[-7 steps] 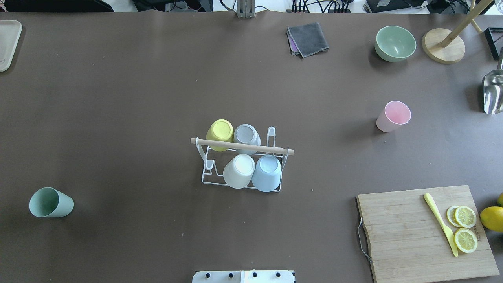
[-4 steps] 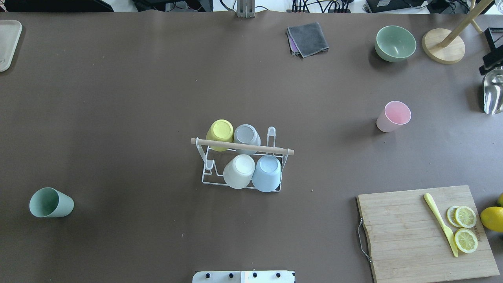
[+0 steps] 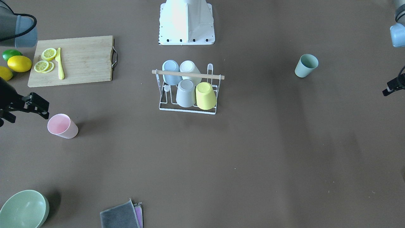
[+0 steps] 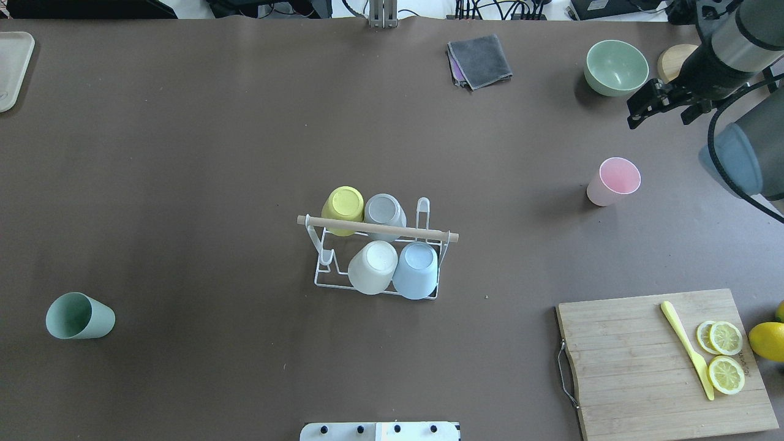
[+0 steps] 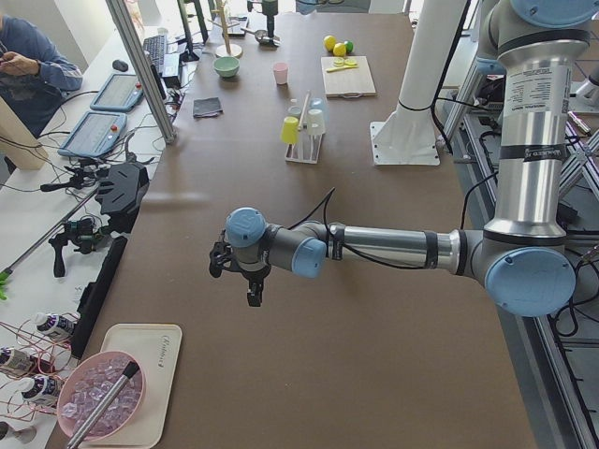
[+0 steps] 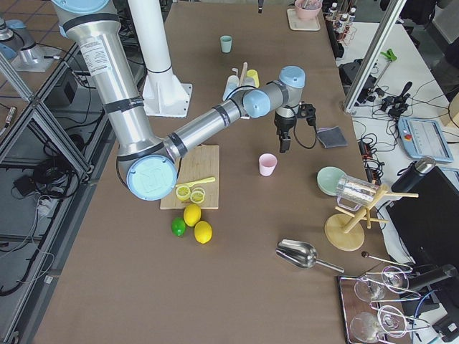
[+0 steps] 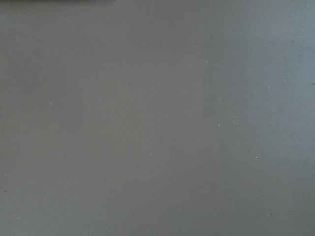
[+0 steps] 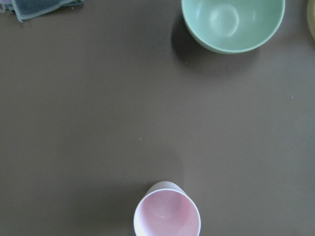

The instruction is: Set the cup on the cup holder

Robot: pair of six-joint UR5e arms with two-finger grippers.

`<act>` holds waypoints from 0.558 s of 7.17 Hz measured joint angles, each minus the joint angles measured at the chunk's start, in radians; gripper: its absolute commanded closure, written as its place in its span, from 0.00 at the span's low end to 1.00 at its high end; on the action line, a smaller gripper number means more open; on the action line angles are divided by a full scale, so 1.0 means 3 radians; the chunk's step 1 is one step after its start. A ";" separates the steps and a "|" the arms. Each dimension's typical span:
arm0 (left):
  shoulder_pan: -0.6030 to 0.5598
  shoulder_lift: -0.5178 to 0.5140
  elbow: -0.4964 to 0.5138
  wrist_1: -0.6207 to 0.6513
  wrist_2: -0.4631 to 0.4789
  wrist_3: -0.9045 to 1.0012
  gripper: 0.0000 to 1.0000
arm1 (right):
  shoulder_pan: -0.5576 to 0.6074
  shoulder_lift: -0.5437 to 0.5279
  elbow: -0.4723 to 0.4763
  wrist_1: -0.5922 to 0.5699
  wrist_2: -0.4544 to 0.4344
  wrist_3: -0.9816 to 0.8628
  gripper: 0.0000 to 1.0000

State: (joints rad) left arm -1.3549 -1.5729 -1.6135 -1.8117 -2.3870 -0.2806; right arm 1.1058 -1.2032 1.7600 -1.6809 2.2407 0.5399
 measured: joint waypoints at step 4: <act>0.0610 -0.0736 -0.0161 0.1050 0.0249 -0.0010 0.02 | -0.0126 0.0538 -0.1012 -0.0027 0.0218 -0.0644 0.00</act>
State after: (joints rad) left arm -1.1719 -1.7936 -1.6619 -1.4966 -2.3122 -0.2836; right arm 1.0679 -1.0416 1.4562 -1.6890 2.3062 0.3467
